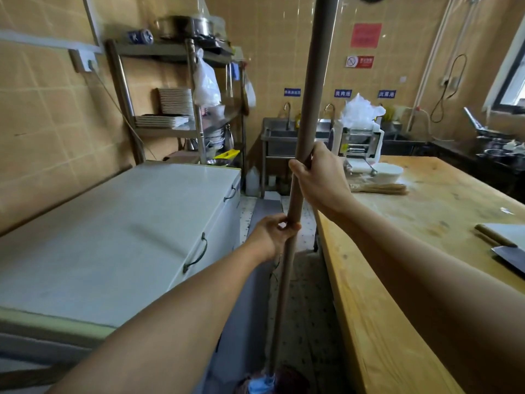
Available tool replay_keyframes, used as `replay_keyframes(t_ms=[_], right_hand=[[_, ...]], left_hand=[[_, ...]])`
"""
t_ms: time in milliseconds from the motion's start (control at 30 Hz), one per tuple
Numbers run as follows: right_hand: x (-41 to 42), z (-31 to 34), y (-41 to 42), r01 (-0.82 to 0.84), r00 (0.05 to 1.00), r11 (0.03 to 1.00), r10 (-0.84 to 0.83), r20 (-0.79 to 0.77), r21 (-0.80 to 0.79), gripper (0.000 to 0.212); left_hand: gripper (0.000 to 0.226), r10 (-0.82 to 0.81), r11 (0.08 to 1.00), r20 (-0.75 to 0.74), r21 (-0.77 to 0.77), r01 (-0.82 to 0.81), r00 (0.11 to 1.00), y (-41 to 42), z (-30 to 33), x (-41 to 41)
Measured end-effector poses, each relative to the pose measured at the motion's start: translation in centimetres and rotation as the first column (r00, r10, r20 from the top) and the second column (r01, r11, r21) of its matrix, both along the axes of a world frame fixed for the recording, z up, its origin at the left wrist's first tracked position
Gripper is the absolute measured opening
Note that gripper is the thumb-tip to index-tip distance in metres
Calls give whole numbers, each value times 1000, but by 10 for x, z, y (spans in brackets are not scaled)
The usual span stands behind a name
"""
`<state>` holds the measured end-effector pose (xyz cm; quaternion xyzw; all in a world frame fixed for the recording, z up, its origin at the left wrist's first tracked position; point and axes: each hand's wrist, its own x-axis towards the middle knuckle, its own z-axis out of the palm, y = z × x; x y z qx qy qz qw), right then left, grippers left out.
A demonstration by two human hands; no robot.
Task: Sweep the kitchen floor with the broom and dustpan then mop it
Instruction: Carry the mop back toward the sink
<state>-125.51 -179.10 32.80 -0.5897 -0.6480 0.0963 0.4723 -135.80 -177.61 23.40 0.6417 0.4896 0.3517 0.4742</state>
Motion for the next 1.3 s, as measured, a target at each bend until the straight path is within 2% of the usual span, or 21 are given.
replay_keyframes(t_ms=[67,133,267,400,767,1000,1100,1300], right_hand=[[3,-1,29,2,1000,1000,-2,7,10,22],[6,-3,64,15,1000,1000,-16,23,23,22],[10,-5,137,53,998,999,-53,20,5,23],[13,-4,206,69,998,998,-68,11,-16,23],[32,-1,373,104,994,994,-105,-21,-38,22],[62,-2,485,72,997,997,-72,-11,-17,24],[77,1,533,23,999,999,-24,-33,-27,23],[98,3,623,-21,998,999,19,-56,-28,27]], left_hand=[[28,6,999,-15,52,-5,1000,30,-1,4],[29,0,999,15,39,-1,1000,63,-3,8],[26,-8,990,-68,138,17,998,139,-9,12],[27,-54,996,-34,72,57,998,215,-8,18],[29,-93,994,45,62,90,995,387,-4,38],[24,-49,981,-70,185,61,996,498,-12,63],[25,-19,981,-130,188,44,991,549,-10,75],[25,15,985,-154,172,12,988,636,-6,96]])
